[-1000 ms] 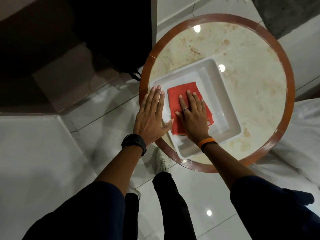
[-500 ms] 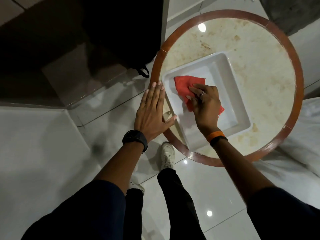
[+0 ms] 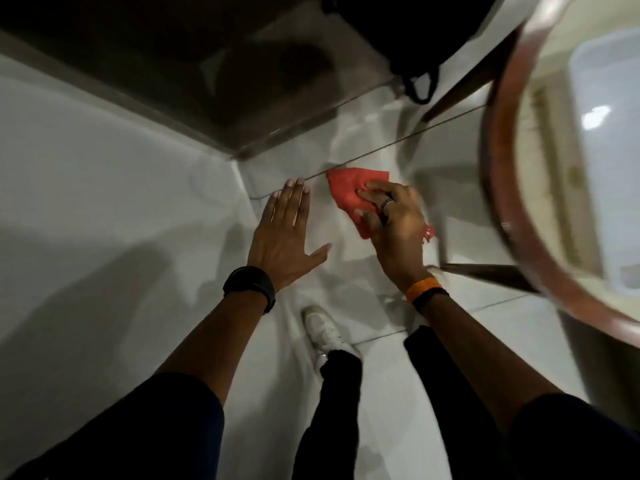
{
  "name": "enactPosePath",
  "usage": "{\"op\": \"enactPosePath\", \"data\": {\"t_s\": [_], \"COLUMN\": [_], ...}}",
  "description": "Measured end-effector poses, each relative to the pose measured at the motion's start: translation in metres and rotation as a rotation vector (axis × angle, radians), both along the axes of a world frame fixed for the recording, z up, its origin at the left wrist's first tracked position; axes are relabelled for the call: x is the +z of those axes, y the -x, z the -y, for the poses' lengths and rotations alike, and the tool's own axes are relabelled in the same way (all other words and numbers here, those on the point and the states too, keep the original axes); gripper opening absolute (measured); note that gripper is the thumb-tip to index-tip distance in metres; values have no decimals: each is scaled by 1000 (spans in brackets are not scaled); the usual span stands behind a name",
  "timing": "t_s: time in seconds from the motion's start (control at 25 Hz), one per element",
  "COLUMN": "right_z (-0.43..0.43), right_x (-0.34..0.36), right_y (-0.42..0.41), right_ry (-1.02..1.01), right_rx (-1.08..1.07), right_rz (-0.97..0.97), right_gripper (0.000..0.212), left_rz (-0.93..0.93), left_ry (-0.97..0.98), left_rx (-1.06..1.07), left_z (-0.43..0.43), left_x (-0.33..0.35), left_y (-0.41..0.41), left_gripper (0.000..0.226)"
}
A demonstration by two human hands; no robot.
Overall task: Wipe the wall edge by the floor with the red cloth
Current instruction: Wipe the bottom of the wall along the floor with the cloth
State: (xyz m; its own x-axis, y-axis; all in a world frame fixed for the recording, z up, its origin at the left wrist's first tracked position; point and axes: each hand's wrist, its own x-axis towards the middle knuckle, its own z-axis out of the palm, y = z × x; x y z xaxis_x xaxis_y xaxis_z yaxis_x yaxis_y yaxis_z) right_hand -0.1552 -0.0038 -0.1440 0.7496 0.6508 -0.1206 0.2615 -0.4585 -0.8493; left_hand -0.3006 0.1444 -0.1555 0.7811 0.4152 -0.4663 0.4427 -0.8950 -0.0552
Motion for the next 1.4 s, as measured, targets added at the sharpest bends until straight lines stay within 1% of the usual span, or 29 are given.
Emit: {"op": "enactPosePath", "data": {"t_s": [0.16,0.28,0.36,0.4,0.52,0.64,0.68,0.76,0.84,0.92,1.0,1.08,1.16,1.2,1.28,1.36,1.4], "right_z": [-43,-78,-100,-112,-146,-170,-180,-204,-229,-232,-211,-196,-213,-227,-239,-211,-187], "right_x": [-156,-260,-308,-329,-374,-402,-407,-413,-417,-422,-418,-408,-410,-413,-416,-417,-412], "right_y": [76,130,154,166,198,228,233,233,226,228,246,263,250,237,222,240,257], "right_ry": [129,189,224,210,147,162,182,187,134,104,118,134,117,118,117,143,191], "right_rx": [122,152,137,124,179,270,291,326,329,262,142,73,114,130,135,94,62], "right_rz": [-148,-321,-455,-521,-617,-727,-735,-678,-645,-668,-715,-690,-614,-627,-722,-767,-760], "right_gripper": [33,32,37,40,46,52,57,64,63,59,55,54,55,54,50,48,48], "left_rz": [-355,-627,-735,-788,-932,-1043,-1059,-1066,-1067,-1081,-1095,-1112,-1106,-1100,-1086,-1090,-1097], "left_ry": [29,-63,-135,-149,-186,-202,-216,-226,-214,-217,-213,-222,-221,-216,-200,-211,-229], "left_rx": [20,-53,-105,-138,-242,-272,-285,-322,-312,-301,-311,-313,-296,-286,-272,-274,-280], "left_z": [-53,-91,-112,-120,-138,-150,-152,-155,-158,-159,-158,-159,-160,-161,-163,-162,-162], "left_x": [-101,-165,-192,-206,-240,-262,-267,-275,-280,-286,-286,-282,-278,-276,-271,-267,-265], "left_y": [79,100,99,97,90,86,84,81,78,76,75,75,75,75,75,77,77], "left_gripper": [117,119,120,120,120,117,117,115,116,119,120,121,124,125,127,128,128]}}
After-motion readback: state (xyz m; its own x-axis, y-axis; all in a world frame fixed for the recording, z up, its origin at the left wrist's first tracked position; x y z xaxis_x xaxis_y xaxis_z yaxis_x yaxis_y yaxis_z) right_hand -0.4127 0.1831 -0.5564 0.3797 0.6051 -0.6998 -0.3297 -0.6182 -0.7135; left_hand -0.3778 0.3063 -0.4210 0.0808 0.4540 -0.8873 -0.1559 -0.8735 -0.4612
